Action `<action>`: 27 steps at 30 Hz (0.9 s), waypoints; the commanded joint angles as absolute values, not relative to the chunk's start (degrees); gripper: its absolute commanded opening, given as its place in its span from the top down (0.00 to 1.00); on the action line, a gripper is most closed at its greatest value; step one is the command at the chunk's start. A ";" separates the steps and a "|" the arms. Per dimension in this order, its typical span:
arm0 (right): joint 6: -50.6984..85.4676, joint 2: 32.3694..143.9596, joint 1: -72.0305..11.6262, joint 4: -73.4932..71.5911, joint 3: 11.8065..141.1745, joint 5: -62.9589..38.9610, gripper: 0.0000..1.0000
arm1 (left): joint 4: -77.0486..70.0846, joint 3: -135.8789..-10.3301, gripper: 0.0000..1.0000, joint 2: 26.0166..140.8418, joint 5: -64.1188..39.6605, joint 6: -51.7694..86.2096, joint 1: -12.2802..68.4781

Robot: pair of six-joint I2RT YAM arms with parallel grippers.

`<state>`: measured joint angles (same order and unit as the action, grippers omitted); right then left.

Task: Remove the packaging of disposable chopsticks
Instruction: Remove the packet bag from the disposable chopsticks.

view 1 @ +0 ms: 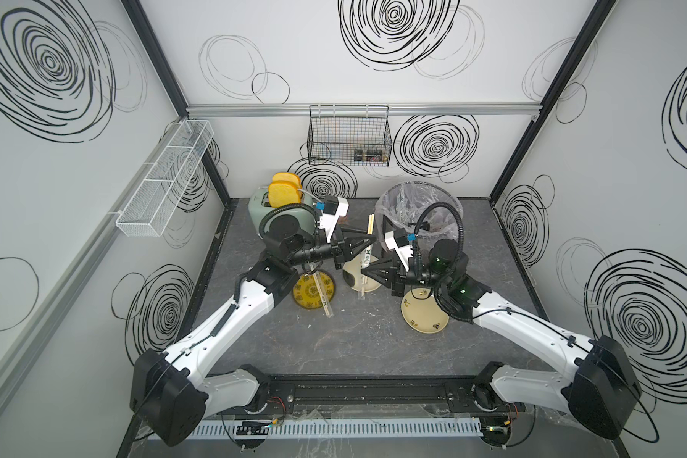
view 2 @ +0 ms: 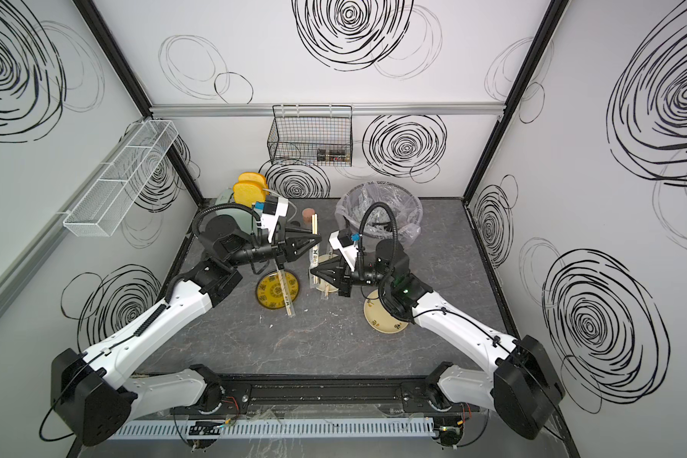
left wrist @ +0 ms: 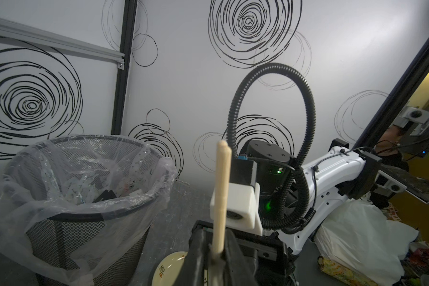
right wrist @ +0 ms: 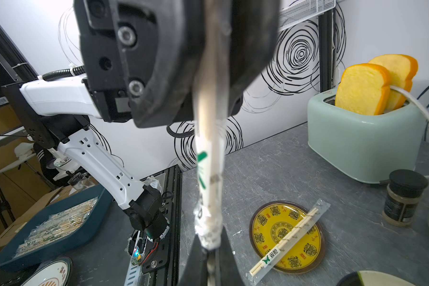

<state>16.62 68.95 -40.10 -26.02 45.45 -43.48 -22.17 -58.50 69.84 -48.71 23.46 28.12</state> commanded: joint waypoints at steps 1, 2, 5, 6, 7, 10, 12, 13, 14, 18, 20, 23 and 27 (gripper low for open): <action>16.03 68.34 -40.43 -27.47 45.84 -41.79 1.00 | -25.19 -56.72 0.88 69.29 -49.80 23.65 27.82; 16.00 68.20 -40.43 -27.77 46.13 -41.39 1.00 | -25.72 -55.75 0.88 68.99 -49.75 23.96 27.88; 16.00 68.04 -40.43 -27.51 47.55 -39.76 1.00 | -28.18 -52.39 0.91 68.06 -49.61 26.16 27.93; 16.01 68.11 -40.36 -27.59 47.95 -39.37 1.00 | -29.26 -51.28 0.92 67.82 -49.67 27.00 28.03; 16.00 68.29 -40.35 -27.76 48.51 -39.17 1.00 | -30.55 -50.05 0.93 67.60 -49.66 27.88 28.27; 16.13 68.80 -40.35 -28.04 50.20 -39.00 1.00 | -33.16 -46.77 0.88 67.14 -49.58 29.33 29.27; 16.36 69.16 -40.39 -28.44 50.94 -39.19 1.00 | -33.31 -45.13 0.87 66.88 -49.11 29.71 29.96; 16.50 69.25 -40.34 -28.63 51.28 -39.28 1.00 | -33.31 -44.39 0.87 66.70 -48.94 29.75 30.20; 16.73 69.34 -40.34 -28.86 51.46 -39.36 1.00 | -33.31 -43.72 0.88 66.58 -48.76 29.93 30.38; 17.35 69.53 -40.36 -29.78 52.03 -39.19 1.00 | -36.41 -41.22 0.91 66.16 -48.25 30.84 31.17; 17.48 69.65 -40.40 -29.97 52.27 -39.06 1.00 | -36.63 -40.49 0.95 66.04 -48.09 30.89 31.37; 17.40 69.57 -40.43 -29.81 52.10 -38.77 1.00 | -37.55 -39.73 1.00 65.73 -47.99 31.08 31.46; 16.83 69.70 -40.41 -28.65 50.83 -38.78 1.00 | -40.09 -39.46 1.00 64.20 -46.15 31.33 31.48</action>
